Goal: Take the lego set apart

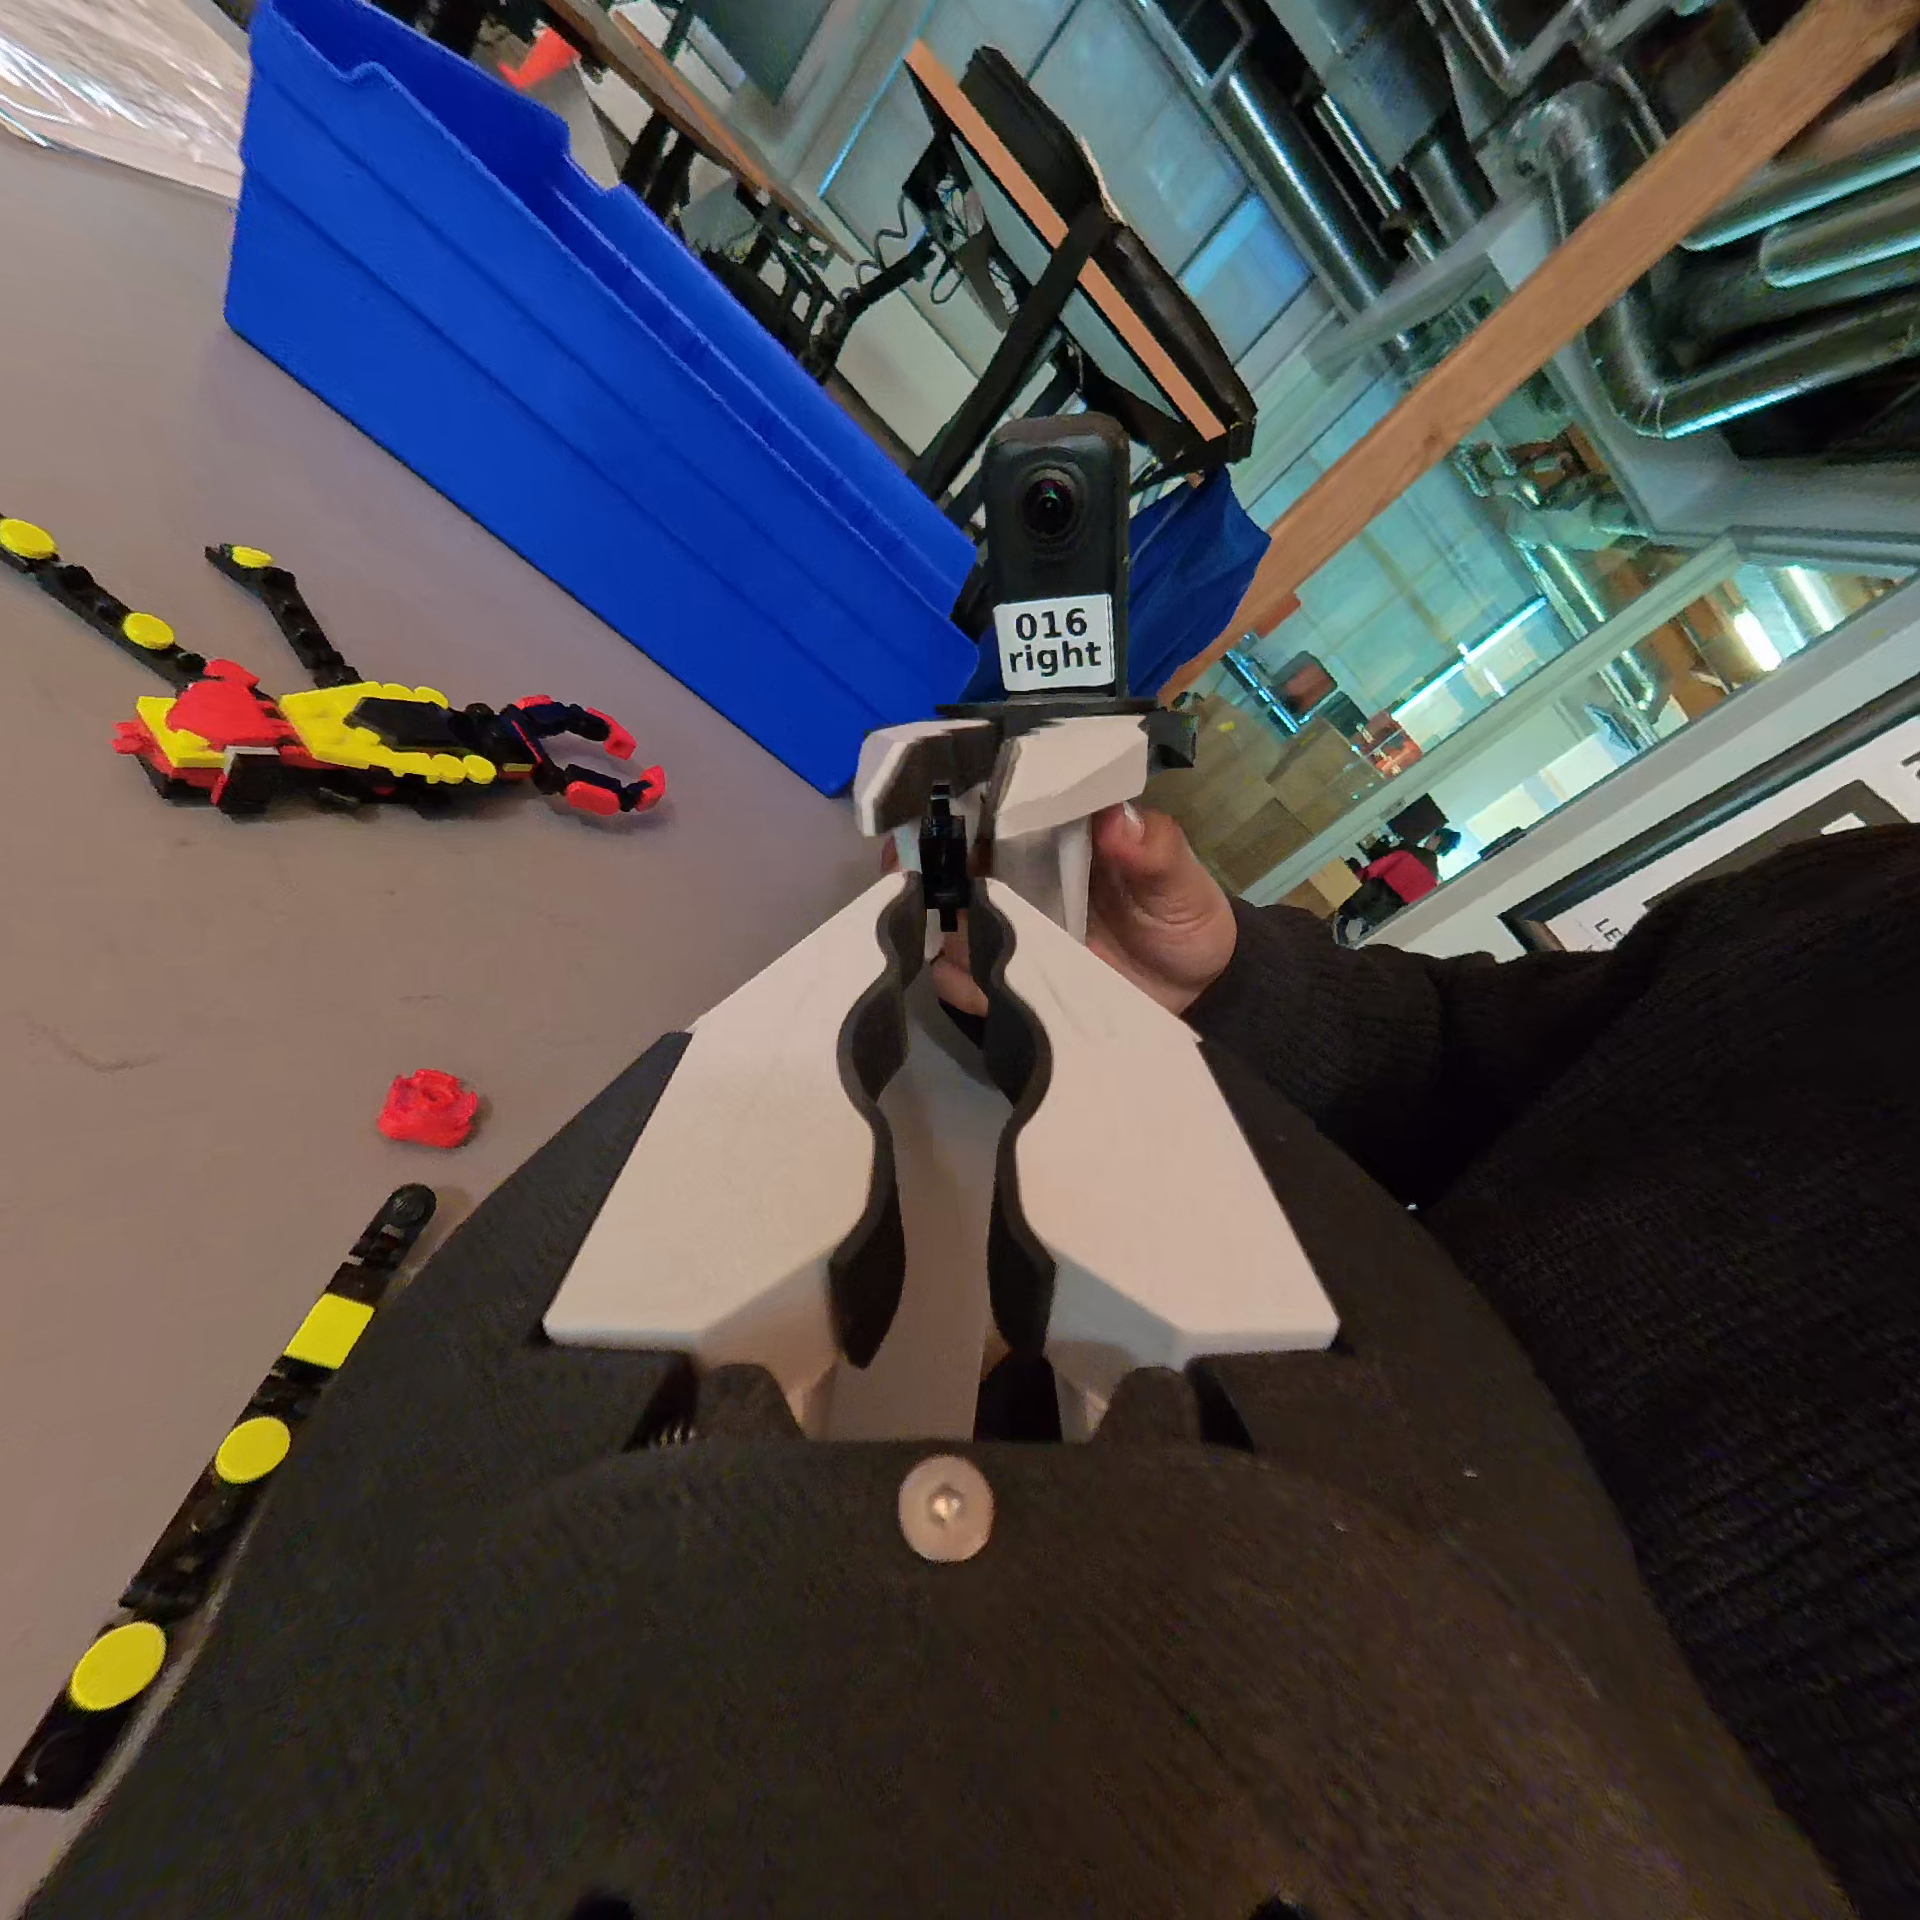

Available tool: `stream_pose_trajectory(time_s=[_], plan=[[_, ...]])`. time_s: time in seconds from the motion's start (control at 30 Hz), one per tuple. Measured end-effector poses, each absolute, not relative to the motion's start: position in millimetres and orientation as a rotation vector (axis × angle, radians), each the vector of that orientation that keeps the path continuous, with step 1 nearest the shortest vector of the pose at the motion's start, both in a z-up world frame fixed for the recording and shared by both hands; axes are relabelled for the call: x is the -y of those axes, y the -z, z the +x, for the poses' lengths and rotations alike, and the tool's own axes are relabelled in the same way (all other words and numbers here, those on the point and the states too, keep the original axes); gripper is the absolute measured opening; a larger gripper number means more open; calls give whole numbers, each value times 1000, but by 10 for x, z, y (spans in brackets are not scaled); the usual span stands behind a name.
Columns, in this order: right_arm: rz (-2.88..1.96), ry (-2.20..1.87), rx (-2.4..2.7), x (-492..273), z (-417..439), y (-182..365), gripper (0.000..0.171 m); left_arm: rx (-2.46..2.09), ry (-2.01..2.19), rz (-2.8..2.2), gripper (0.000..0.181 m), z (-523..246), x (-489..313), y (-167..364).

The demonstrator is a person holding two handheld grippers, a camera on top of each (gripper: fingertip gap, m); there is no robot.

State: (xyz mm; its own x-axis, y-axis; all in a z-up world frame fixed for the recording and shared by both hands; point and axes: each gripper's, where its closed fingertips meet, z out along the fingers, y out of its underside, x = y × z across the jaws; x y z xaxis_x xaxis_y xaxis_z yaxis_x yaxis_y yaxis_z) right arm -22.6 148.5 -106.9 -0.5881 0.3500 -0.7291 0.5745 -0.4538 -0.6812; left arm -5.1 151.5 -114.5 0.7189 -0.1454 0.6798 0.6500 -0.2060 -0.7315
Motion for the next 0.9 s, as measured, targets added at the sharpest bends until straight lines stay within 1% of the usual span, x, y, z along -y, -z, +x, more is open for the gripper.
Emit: stream_pose_trajectory(time_s=[0.03,0.07,0.2,0.27,0.33,0.47,0.57,0.67,0.8,0.9], plan=[[1367,2179,-1529,-1526,-248,1071,23,423,773,-1622,5,-61,-1509,1146],[1394,2191,-1501,-1576,-273,1065,26,429,790,-1616,5,-65,-1503,1145],[1380,2176,-1537,-1601,-257,1077,21,469,875,-1566,5,-95,-1487,1123],[1379,2169,-1601,-1577,-255,1091,21,495,859,-1557,5,-189,-1468,1131],[1388,2159,-1668,-1574,-255,1115,21,543,716,-1581,5,-475,-1389,1176],[1419,2155,-1727,-1626,-273,1133,21,705,225,-1692,5,-1426,-903,1413],[1420,2144,-1724,-1636,-275,1145,21,800,71,-1749,5,-1801,-595,1557],[1434,2141,-1733,-1660,-280,1153,21,767,80,-1891,5,-1755,-577,1780],[1453,2118,-1778,-1691,-281,1192,21,502,190,-2086,5,-1287,-823,1957],[1453,2092,-1791,-1670,-273,1230,21,367,69,-2233,5,-1175,-857,2121]])
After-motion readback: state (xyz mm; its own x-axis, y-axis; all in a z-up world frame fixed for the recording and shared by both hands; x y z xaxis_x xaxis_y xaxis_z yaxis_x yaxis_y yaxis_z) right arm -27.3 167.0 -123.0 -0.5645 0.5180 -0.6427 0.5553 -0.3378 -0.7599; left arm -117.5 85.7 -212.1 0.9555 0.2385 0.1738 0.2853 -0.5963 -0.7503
